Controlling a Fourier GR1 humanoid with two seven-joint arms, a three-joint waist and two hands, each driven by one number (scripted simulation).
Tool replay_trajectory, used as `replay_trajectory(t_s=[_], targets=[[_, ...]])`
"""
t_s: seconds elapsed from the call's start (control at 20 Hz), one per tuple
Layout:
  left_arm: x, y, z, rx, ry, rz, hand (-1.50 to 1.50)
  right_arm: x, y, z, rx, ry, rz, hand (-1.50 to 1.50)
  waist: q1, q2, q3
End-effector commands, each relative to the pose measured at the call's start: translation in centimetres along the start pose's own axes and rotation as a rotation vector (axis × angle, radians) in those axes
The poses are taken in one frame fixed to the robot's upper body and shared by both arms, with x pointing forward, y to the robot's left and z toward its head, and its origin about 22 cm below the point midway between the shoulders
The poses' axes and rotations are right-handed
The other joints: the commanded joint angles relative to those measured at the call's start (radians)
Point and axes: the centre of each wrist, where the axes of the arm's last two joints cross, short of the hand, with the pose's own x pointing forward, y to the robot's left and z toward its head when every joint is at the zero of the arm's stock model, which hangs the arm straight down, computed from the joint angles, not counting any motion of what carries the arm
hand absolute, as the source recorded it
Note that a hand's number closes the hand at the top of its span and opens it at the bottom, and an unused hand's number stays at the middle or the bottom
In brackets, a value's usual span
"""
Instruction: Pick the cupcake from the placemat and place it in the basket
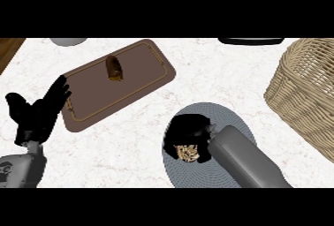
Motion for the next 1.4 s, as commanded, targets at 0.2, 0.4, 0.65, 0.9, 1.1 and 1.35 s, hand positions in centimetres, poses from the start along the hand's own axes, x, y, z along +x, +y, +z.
replay_trajectory(t_s=[0.2,0.4,0.65,0.9,1.1,1.35], targets=[[-0.9,1.2,0.1,-0.012,-0.011,0.009,0.0,1.2,3.5,-0.2,0.037,-0.044,0.014,1.5,-0.004,0.008,0.005],[-1.1,1.7,0.5,0.069,0.03,0.012,0.0,-2.7,3.4,3.4,-0.27,0.643,-0.283,1.5,-0.093,-0.003,0.004],[-1.2,2.8,0.9,0.098,0.04,0.012,0.0,-2.9,5.5,5.0,-0.513,1.079,-0.493,1.5,-0.114,-0.018,0.003],[-0.6,1.2,0.2,0.03,0.024,0.014,0.0,-1.5,0.8,5.7,-0.978,1.194,-0.584,1.5,-0.039,-0.014,0.008],[-0.6,0.3,0.0,-0.006,0.017,0.008,0.0,1.4,-4.9,3.7,-1.312,1.129,-0.509,1.5,0.014,-0.013,0.005],[0.4,0.8,-0.8,0.001,0.016,-0.013,0.0,6.0,-9.1,0.5,-1.495,1.175,-0.411,1.5,-0.004,-0.012,0.001]])
